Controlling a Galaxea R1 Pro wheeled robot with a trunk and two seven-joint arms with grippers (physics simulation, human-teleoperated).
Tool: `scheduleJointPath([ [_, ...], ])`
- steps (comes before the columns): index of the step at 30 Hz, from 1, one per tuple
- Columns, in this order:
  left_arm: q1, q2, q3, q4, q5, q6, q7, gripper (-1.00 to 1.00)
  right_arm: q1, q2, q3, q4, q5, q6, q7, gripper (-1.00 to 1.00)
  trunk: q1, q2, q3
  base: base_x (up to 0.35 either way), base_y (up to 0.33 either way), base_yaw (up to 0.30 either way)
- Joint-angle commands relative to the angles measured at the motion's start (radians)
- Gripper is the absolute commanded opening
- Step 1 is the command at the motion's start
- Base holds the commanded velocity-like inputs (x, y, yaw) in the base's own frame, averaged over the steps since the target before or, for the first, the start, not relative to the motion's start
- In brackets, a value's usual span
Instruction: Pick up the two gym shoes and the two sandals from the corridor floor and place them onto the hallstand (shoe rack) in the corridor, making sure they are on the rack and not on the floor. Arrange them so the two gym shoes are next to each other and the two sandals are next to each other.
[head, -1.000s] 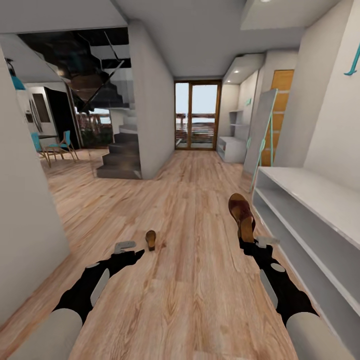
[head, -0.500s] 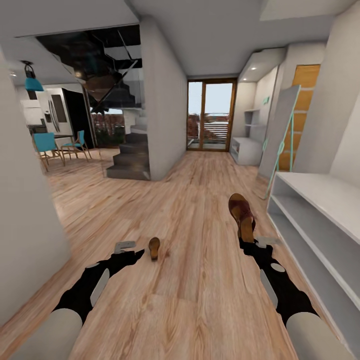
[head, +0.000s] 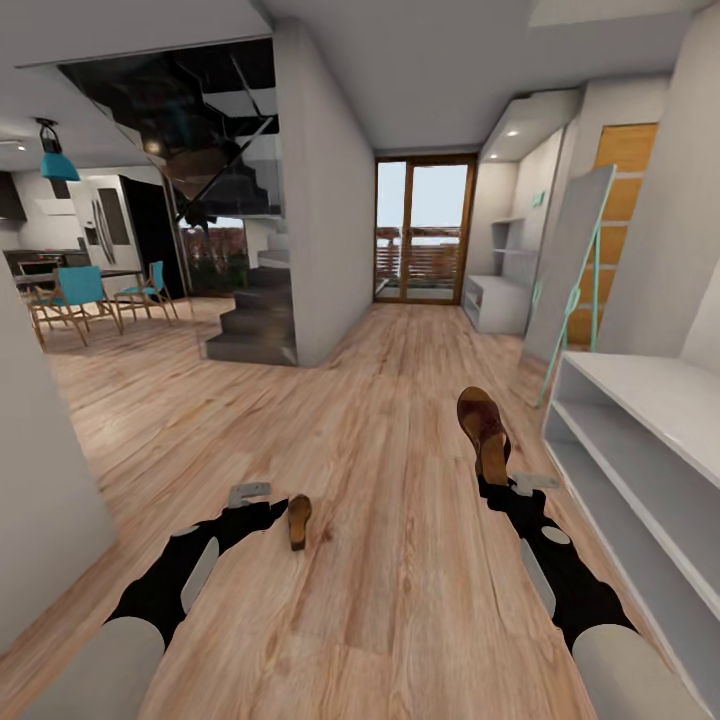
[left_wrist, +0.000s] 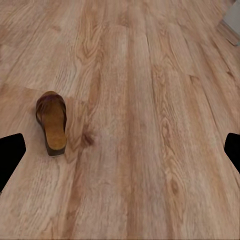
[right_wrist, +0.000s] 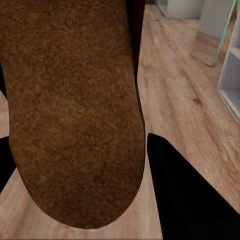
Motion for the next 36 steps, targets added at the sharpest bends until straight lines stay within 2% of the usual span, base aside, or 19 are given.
scheduleJointPath([
  [1,0.000,0.000,0.003,-0.001,0.010,0.010,-0.004,1.00,0.000,0.000,-0.001,-0.001,-0.007,0.001,0.002,-1.00,0.000,0.000,-0.001,0.347,-0.007,0.000],
  [20,0.000,0.000,0.003,0.000,0.010,0.009,-0.003,1.00,0.000,0.000,-0.001,-0.001,-0.007,0.001,0.003,-1.00,0.000,0.000,-0.001,0.347,-0.001,0.000],
  [22,0.000,0.000,0.003,0.010,0.010,-0.012,0.015,1.00,0.000,0.000,-0.001,-0.001,-0.007,0.001,0.003,-1.00,0.000,0.000,-0.001,0.347,0.000,0.000],
  [25,0.000,0.000,0.003,0.062,0.010,-0.100,0.080,1.00,0.000,0.000,-0.001,-0.001,-0.007,0.002,0.003,-1.00,0.000,0.000,-0.001,0.347,0.000,0.000],
  [29,0.000,-0.014,0.001,0.148,0.008,-0.263,0.288,1.00,0.000,0.000,-0.002,-0.001,-0.007,0.002,0.003,-1.00,0.000,0.000,-0.001,0.347,0.000,0.000],
  [32,0.000,-0.025,-0.001,0.179,0.007,-0.327,0.400,1.00,0.000,0.000,-0.002,-0.003,-0.008,0.004,0.003,-1.00,0.000,0.000,-0.001,0.346,0.000,0.000],
  [33,0.000,-0.028,-0.001,0.182,0.007,-0.337,0.416,1.00,0.000,0.000,-0.002,-0.004,-0.008,0.005,0.003,-1.00,0.000,0.000,-0.001,0.342,0.000,0.000],
  [34,0.000,-0.034,0.000,0.190,0.007,-0.362,0.453,1.00,0.000,0.000,-0.001,-0.006,-0.008,0.018,0.003,-1.00,0.000,0.000,-0.001,0.317,0.000,0.000],
  [36,0.000,-0.040,0.000,0.218,0.008,-0.385,0.488,1.00,0.000,0.000,-0.002,-0.009,-0.009,0.080,0.003,-1.00,0.000,0.000,-0.001,0.281,0.000,0.000],
])
